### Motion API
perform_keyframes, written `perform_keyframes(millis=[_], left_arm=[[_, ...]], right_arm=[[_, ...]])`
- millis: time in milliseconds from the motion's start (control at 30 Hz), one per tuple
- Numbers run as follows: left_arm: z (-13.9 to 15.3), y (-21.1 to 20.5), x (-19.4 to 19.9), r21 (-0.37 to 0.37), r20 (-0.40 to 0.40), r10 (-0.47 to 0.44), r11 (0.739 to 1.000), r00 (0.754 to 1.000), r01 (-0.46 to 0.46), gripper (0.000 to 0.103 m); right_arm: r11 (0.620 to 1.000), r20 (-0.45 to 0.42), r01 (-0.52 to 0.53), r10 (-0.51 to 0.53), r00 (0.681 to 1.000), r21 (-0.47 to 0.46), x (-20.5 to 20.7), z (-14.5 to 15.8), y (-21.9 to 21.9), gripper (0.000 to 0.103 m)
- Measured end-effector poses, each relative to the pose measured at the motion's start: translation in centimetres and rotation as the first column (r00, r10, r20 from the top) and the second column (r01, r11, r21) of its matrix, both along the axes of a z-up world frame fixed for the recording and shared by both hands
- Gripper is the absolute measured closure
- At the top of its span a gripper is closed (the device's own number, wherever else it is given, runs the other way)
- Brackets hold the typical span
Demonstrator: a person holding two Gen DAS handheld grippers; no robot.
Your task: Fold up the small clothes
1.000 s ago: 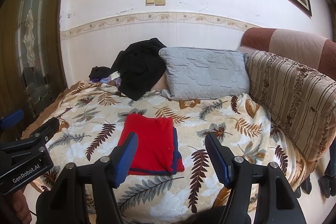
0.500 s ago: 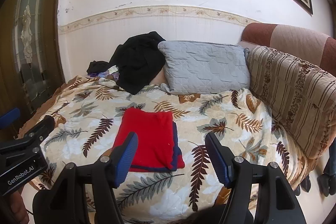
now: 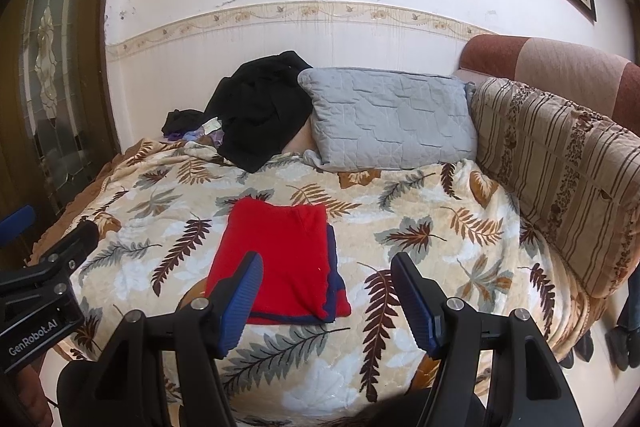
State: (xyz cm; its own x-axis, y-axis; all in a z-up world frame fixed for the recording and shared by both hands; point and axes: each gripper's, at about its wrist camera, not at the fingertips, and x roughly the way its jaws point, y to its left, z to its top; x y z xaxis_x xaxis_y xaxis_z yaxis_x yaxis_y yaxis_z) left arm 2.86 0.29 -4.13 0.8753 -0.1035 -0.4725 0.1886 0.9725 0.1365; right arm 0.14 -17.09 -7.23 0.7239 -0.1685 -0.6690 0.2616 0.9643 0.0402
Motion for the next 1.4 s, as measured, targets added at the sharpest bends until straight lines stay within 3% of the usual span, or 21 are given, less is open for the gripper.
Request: perform_keyframes(millis=[1400], left_arm=[[-1.5, -0.3, 1.8, 0.035, -0.039, -0.019, 0.999, 0.999, 0.02, 0.008]], right_arm=[[1.0, -0.033, -0.008, 0.008, 0.999, 0.0, 1.8, -2.1, 0.4, 0.032]])
